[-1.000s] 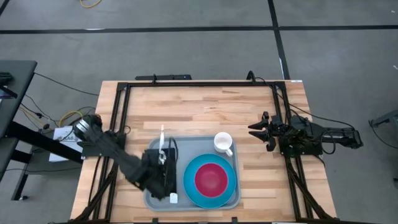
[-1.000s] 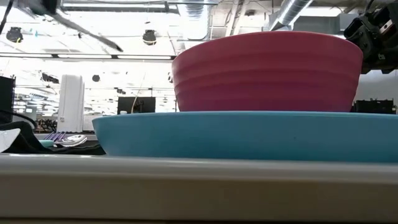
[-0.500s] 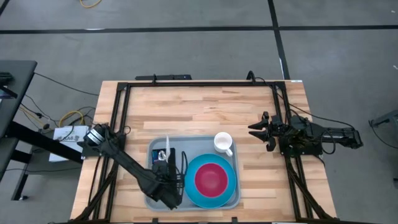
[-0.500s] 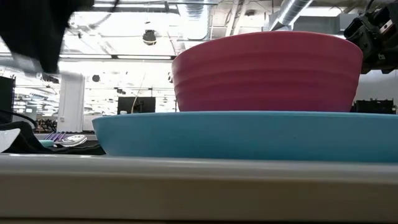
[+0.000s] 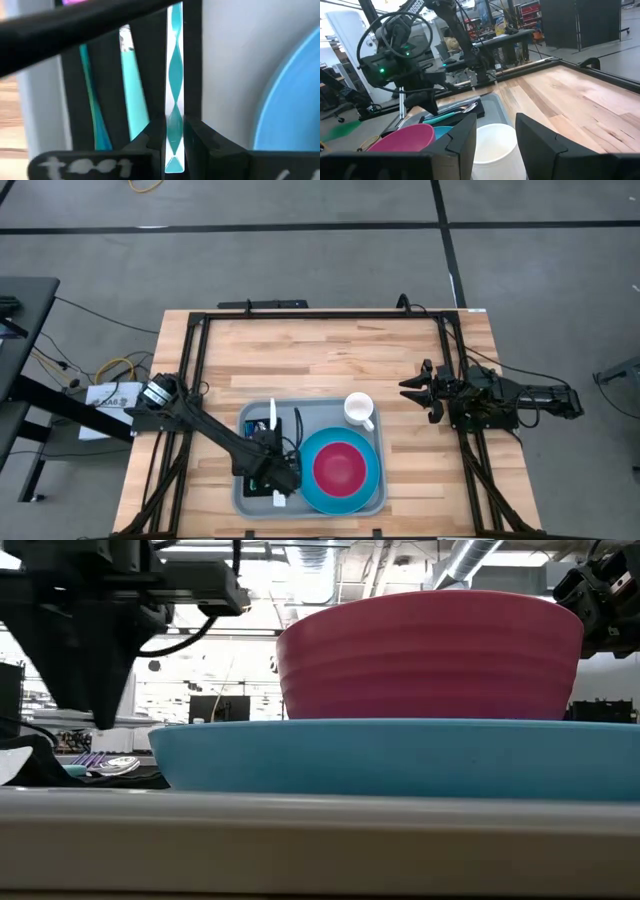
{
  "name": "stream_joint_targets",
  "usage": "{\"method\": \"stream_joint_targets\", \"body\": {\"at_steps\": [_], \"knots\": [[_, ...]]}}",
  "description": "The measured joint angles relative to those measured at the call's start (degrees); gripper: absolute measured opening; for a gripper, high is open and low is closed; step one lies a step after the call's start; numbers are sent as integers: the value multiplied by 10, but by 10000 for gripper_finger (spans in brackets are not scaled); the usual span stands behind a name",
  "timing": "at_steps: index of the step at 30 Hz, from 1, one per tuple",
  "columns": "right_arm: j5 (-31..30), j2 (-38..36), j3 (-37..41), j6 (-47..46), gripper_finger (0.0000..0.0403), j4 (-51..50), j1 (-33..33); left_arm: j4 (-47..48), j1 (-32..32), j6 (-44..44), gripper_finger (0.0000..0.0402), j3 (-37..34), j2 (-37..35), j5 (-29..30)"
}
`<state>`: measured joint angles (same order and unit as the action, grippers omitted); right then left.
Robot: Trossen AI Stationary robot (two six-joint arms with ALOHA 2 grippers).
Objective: Set up tray
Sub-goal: Put the blue patterned knife on top of the black napkin on the gray tray to the right of the green spoon
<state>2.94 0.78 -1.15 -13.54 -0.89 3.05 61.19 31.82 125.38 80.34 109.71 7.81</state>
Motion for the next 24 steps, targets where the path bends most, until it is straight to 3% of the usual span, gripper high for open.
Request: {"method": "stream_joint_targets", "body": {"at_steps": [9, 24], "knots": [[0, 0, 0, 0, 129, 0, 0, -164, -18, 13, 25, -84, 0, -35], [0, 0, 0, 0, 129, 0, 0, -149, -13, 26, 25, -84, -1, -50]]}}
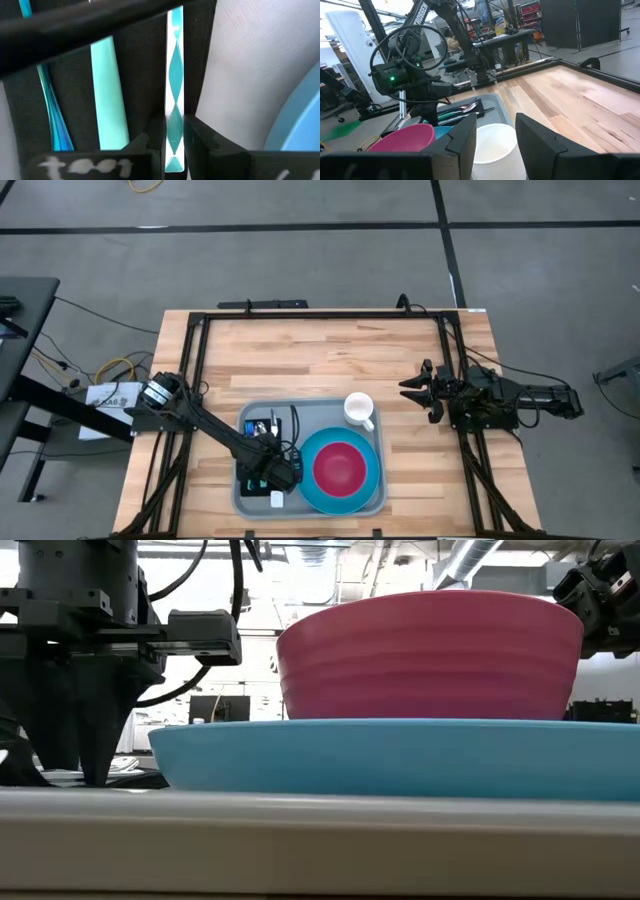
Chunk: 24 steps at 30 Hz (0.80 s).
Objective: Set up tray
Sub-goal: Put the blue patterned knife on top of the black napkin on the gray tray to the right of the green spoon, then return to Home Position
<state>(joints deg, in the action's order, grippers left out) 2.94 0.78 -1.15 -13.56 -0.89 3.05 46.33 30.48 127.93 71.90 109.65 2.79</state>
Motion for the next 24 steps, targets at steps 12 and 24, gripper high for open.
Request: {"method": "stream_joint_targets", "body": {"at_steps": [12, 24], "knots": [[0, 0, 0, 0, 129, 0, 0, -2, 0, -18, 131, 0, 0, -28], [0, 0, 0, 0, 129, 0, 0, 68, -4, -39, 191, 50, 1, 27]]}}
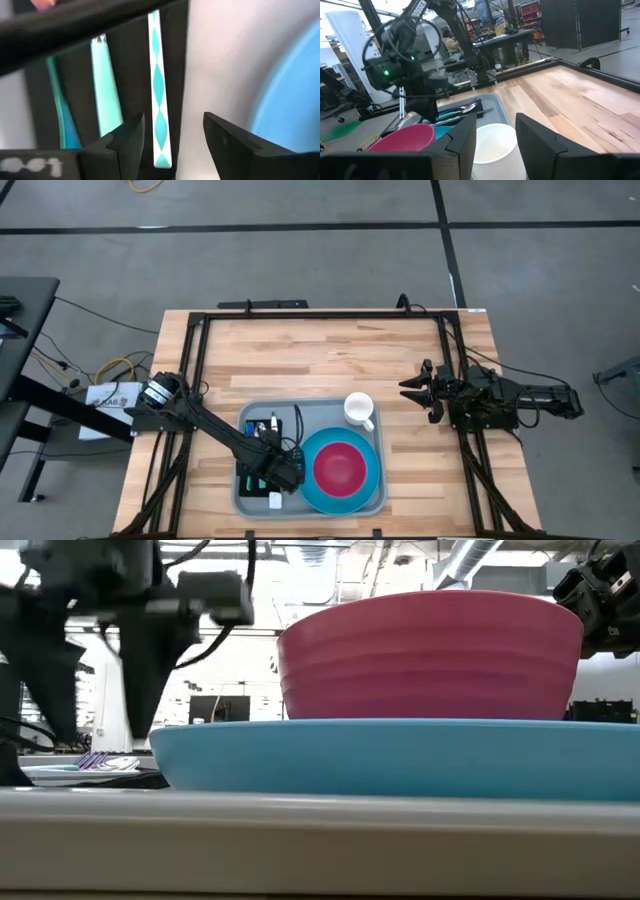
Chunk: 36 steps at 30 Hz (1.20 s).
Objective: Set up tray
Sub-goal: Return to Home Position
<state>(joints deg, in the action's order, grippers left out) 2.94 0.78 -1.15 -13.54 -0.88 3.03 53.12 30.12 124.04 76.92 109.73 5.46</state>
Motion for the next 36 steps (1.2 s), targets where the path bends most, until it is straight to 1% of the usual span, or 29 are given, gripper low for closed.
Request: {"method": "stream_joint_targets", "body": {"at_steps": [2, 5, 8, 10, 13, 15, 17, 20, 24, 26, 28, 30, 32, 36], "knots": [[0, 0, 0, 0, 129, 0, 0, 42, -4, -28, 191, 29, 0, 5], [0, 0, 0, 0, 129, 0, 0, 103, -6, -101, 191, 81, 0, 20], [0, 0, 0, 0, 129, 0, 0, 146, -5, -171, 191, 147, 0, 69], [0, 0, 0, 0, 129, 0, 0, 164, 0, -216, 191, 195, 0, 122], [0, 0, 0, 0, 129, 0, 0, 163, 9, -310, 192, 272, 0, 207], [0, 0, 0, 0, 129, 0, 0, 161, 13, -380, 192, 324, 0, 252], [0, 0, 0, 0, 129, 0, 0, 146, 17, -466, 192, 374, 0, 290], [0, 0, 0, 0, 129, 0, 0, 99, 21, -611, 192, 447, 0, 333], [0, 0, 0, 0, 129, 0, 0, 20, 21, -823, 192, 528, 0, 355], [0, 0, 0, 0, 129, 0, 0, 7, 20, -915, 192, 561, -4, 354], [0, 0, 0, 0, 129, 0, 0, 8, 17, -984, 192, 579, -20, 354], [0, 0, 0, 0, 129, 0, 0, 30, 17, -1023, 192, 580, -49, 355], [0, 0, 0, 0, 129, 0, 0, 66, 13, -1040, 192, 579, -81, 358], [0, 0, 0, 0, 129, 0, 0, 161, 9, -1038, 192, 579, -143, 377]]}}
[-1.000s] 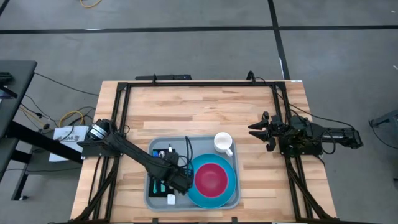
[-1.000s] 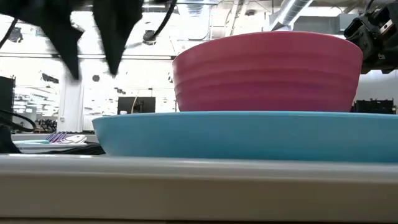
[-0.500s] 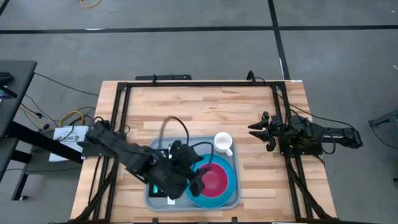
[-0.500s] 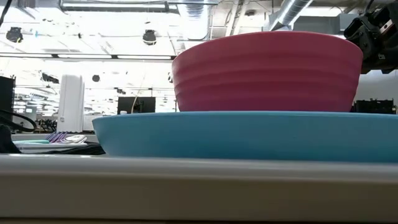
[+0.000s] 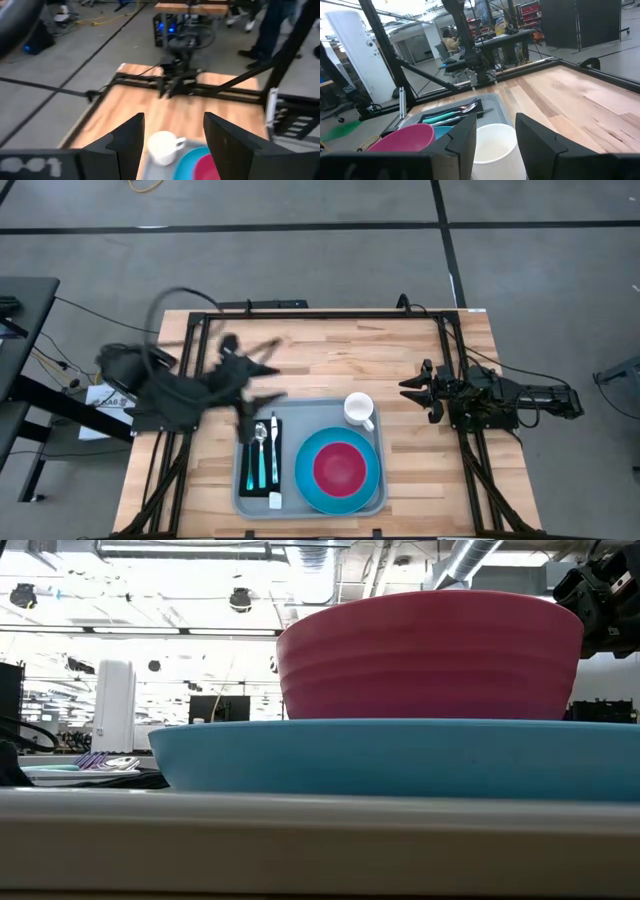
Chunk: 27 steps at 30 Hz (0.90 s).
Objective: Set up tray
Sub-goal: Return to Home Position
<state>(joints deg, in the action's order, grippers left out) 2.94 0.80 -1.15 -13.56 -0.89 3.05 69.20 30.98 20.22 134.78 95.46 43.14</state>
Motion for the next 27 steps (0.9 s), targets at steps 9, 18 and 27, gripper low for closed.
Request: {"method": "stream_joint_targets", "body": {"at_steps": [9, 18, 27], "knots": [[0, 0, 0, 0, 129, 0, 0, 147, 12, 36, 192, -50, -108, 82], [0, 0, 0, 0, 129, 0, 0, -125, 13, -45, 192, -423, -351, 45], [0, 0, 0, 0, 129, 0, 0, -405, -24, -147, 192, -729, -652, -183]]}}
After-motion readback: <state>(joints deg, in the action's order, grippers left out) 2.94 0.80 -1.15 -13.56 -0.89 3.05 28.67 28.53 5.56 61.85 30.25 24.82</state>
